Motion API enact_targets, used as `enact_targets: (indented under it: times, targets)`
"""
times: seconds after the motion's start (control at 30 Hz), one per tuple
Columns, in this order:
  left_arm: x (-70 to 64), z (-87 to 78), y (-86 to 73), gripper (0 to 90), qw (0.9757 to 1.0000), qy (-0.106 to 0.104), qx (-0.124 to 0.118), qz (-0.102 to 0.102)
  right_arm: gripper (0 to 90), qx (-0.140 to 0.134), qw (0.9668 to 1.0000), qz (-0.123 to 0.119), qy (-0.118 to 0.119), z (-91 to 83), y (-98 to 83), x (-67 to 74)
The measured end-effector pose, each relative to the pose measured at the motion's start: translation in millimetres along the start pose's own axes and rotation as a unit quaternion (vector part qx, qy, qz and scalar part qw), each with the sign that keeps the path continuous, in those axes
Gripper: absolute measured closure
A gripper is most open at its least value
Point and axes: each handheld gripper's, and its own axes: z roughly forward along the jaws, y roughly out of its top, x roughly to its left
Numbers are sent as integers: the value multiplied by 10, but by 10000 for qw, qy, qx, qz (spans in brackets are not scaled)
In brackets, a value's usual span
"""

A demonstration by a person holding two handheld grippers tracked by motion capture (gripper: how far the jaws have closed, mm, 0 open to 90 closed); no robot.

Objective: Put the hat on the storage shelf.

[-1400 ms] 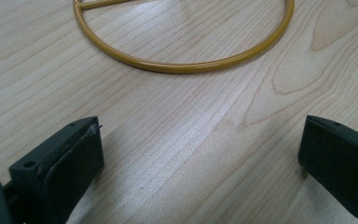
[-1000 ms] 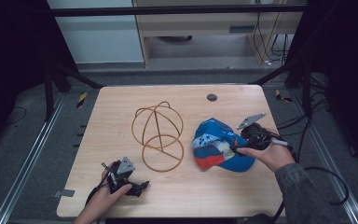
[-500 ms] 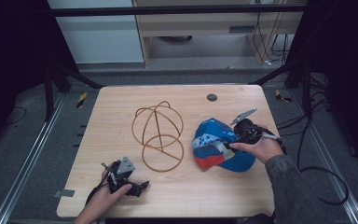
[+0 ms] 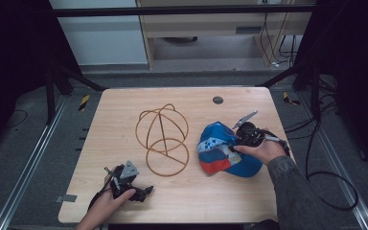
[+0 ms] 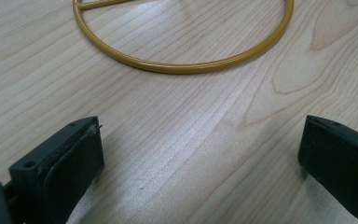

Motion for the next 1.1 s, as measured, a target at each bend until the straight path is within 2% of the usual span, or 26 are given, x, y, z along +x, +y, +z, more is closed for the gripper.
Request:
enact_targets:
  times: [0.03,0.1,0.17,0.27,0.53,0.77,1.1]
  targets:
    - [0,0,0,0,10000,0,0,0,604,0,10000,0,0,0,0,0]
    - [0,0,0,0,10000,-1,0,2,729,1,10000,-36,66,2,-6,0]
    - [0,0,0,0,10000,0,-1,0,806,44,9999,-78,119,9,-6,15]
    - [0,0,0,0,10000,0,1,1,866,62,9997,-158,173,5,-3,27]
    - [0,0,0,0,10000,-1,1,1,886,-177,9993,-27,335,-156,-36,5]
    - [1,0,0,0,10000,-1,1,2,888,-243,9992,-96,306,-424,22,58]
    - [-2,2,0,0,10000,1,-16,-17,889,-530,9980,-258,245,-751,164,138]
